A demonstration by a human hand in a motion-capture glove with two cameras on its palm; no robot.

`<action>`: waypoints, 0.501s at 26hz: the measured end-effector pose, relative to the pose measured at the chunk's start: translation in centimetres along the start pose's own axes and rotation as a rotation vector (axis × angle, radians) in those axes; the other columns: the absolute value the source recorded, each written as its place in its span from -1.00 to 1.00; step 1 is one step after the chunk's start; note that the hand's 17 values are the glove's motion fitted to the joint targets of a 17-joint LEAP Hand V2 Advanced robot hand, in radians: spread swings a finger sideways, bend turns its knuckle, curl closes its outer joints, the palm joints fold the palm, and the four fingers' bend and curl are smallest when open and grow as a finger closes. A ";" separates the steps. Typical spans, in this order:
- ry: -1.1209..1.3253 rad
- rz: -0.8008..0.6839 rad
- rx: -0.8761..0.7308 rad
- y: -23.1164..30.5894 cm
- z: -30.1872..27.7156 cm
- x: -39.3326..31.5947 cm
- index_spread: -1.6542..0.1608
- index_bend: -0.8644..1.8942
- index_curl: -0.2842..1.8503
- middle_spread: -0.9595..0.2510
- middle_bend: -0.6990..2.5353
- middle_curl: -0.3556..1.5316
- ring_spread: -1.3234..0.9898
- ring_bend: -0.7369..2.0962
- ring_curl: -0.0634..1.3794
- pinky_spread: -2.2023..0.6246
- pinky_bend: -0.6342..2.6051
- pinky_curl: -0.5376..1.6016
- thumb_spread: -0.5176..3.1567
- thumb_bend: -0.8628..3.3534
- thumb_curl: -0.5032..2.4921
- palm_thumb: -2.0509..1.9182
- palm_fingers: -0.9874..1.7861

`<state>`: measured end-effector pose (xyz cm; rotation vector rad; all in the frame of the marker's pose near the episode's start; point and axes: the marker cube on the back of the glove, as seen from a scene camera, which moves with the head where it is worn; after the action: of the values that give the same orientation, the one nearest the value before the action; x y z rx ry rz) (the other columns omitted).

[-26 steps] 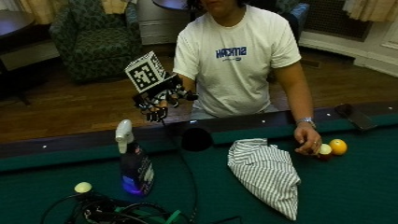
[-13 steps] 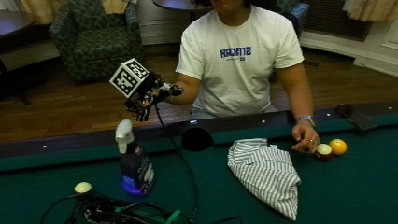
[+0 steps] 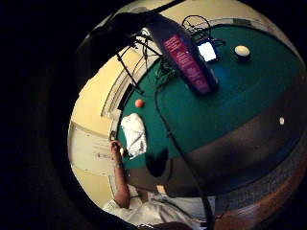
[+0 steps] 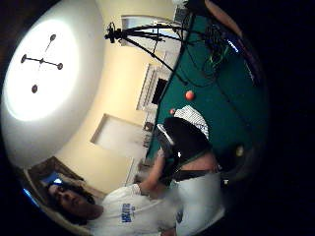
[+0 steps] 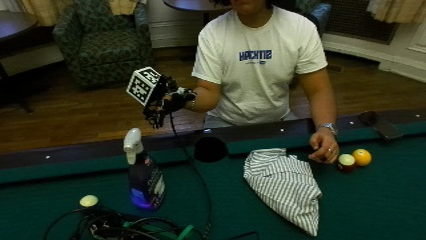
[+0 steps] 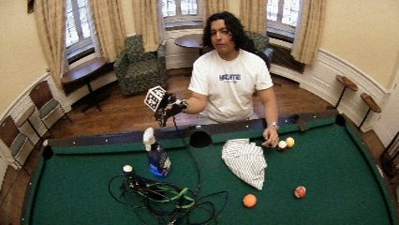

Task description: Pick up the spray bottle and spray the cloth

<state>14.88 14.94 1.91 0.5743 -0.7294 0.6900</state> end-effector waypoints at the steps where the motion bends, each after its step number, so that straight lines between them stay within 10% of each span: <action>1: -0.005 0.003 0.002 0.3 0.2 0.0 0.34 -0.27 -0.53 0.50 -0.42 -0.27 0.13 -0.15 -0.50 0.74 -0.41 -0.20 -0.14 -0.59 -0.45 0.29 0.00; 13: -0.137 0.075 0.364 1.6 1.1 -0.1 0.37 -0.32 -0.55 0.46 -0.42 -0.25 0.09 -0.07 -0.47 0.68 -0.35 -0.19 -0.13 -0.57 -0.43 0.38 0.24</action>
<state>13.17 15.15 2.89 0.9379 -0.7601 0.8671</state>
